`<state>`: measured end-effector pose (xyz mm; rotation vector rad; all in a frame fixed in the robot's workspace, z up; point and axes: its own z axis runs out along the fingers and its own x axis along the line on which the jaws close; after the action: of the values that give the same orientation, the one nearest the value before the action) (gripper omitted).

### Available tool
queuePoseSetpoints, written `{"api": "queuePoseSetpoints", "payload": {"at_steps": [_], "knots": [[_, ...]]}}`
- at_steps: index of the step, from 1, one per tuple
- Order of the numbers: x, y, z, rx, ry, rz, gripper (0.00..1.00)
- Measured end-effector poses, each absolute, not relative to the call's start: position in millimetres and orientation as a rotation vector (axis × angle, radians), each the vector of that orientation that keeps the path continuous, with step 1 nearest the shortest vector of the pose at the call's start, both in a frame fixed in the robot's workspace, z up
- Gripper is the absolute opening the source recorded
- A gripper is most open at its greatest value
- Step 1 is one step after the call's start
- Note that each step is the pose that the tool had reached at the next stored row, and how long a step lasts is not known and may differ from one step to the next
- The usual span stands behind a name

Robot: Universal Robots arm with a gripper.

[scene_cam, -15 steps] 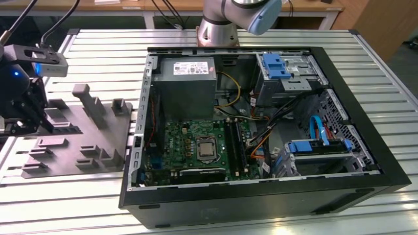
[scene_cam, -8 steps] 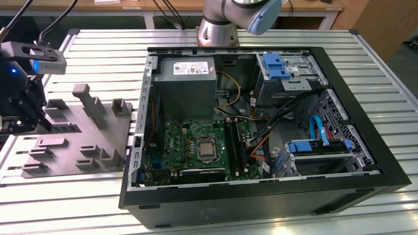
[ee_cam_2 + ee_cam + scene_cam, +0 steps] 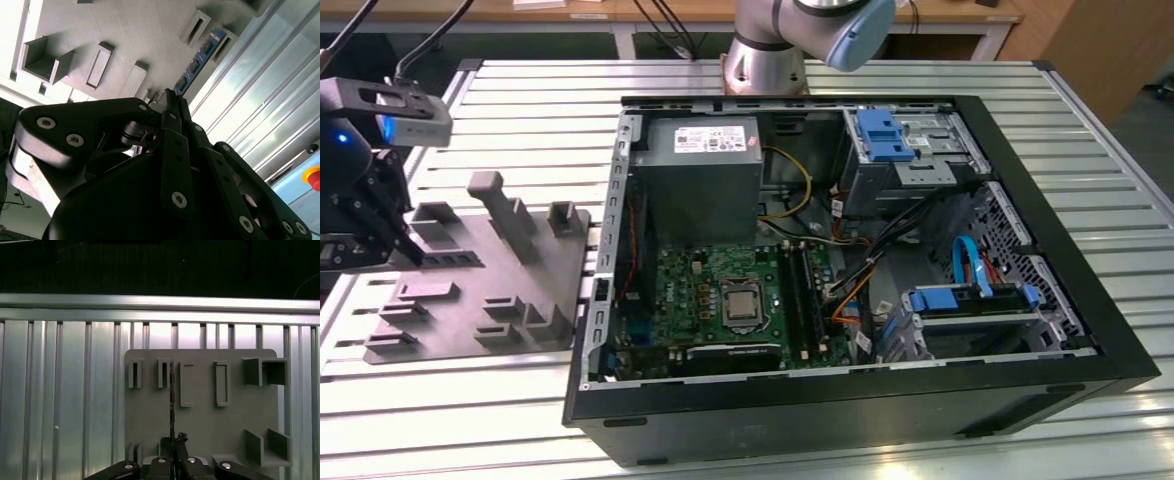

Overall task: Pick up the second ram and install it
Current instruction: 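Pick up the second ram and move it above second insertion slot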

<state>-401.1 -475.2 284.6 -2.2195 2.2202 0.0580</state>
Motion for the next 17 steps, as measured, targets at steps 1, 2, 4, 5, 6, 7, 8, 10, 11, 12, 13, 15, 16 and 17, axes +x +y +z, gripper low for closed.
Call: {"api": "queuePoseSetpoints", "payload": {"at_steps": [1, 2, 4, 5, 6, 7, 8, 10, 11, 12, 13, 15, 16, 17], "knots": [[-401, -475, 285, -2.219, 2.22, 0.058, 0.14], [-401, -475, 286, -2.219, 2.22, 0.058, 0.14], [-401, -475, 287, -2.219, 2.22, 0.058, 0.14], [-401, -475, 287, -2.219, 2.22, 0.059, 0.14], [-401, -475, 288, -2.219, 2.22, 0.059, 0.14], [-401, -475, 289, -2.219, 2.22, 0.059, 0.14], [-401, -475, 290, -2.219, 2.22, 0.059, 0.14], [-401, -475, 291, -2.219, 2.22, 0.059, 0.14], [-401, -475, 292, -2.219, 2.219, 0.06, 0.14], [-401, -475, 293, -2.219, 2.219, 0.06, 0.14], [-401, -475, 294, -2.219, 2.219, 0.06, 0.14], [-401, -475, 296, -2.218, 2.219, 0.061, 0.14], [-401, -475, 297, -2.218, 2.219, 0.061, 0.14], [-401, -475, 297, -2.218, 2.219, 0.061, 0.14]]}}
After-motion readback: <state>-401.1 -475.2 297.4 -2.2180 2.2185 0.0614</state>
